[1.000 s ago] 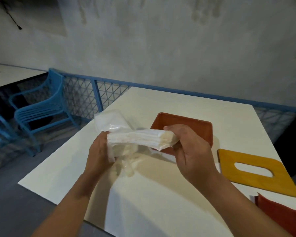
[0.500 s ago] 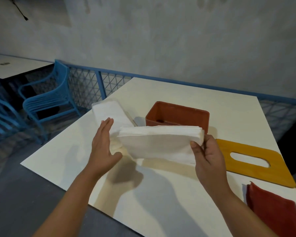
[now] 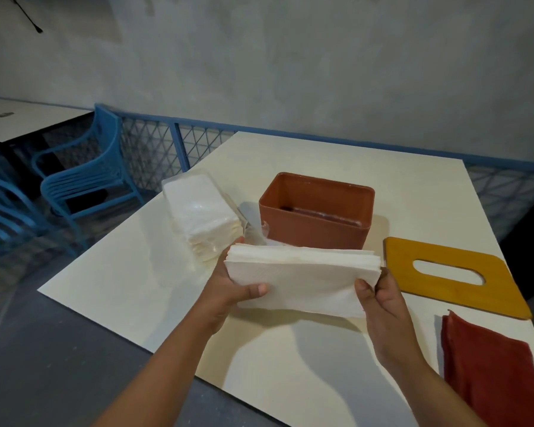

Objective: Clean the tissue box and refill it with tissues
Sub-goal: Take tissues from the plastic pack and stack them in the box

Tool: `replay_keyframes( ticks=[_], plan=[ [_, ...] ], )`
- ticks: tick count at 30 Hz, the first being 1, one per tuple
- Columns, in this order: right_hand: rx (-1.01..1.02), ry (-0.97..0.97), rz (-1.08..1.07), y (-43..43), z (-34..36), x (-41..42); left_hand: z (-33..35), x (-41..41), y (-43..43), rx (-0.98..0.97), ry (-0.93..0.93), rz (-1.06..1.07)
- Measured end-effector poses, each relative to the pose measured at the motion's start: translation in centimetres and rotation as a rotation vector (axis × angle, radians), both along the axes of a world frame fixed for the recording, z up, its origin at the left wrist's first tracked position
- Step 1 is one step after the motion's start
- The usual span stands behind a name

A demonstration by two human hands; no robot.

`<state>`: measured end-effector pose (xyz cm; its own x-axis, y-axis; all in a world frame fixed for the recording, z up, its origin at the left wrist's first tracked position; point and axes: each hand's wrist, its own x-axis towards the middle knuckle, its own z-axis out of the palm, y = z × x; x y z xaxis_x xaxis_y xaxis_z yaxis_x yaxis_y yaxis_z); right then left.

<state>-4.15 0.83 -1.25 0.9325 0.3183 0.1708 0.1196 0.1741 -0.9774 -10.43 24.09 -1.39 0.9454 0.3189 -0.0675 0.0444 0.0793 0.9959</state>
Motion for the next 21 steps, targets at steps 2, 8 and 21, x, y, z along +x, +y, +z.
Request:
replay_keyframes(
  ticks=[2, 8, 21],
  plan=[
    [-0.016, 0.027, 0.009, -0.2, -0.6, 0.1, -0.3, 0.2, 0.0, -0.018, 0.028, -0.036],
    [0.021, 0.123, 0.108, -0.9, -0.8, 0.7, -0.3, 0.7, 0.1, 0.021, 0.042, 0.034],
    [0.054, 0.161, 0.041, -0.4, -0.7, 1.0, -1.0, 1.3, 0.9, 0.052, 0.027, 0.037]
  ],
)
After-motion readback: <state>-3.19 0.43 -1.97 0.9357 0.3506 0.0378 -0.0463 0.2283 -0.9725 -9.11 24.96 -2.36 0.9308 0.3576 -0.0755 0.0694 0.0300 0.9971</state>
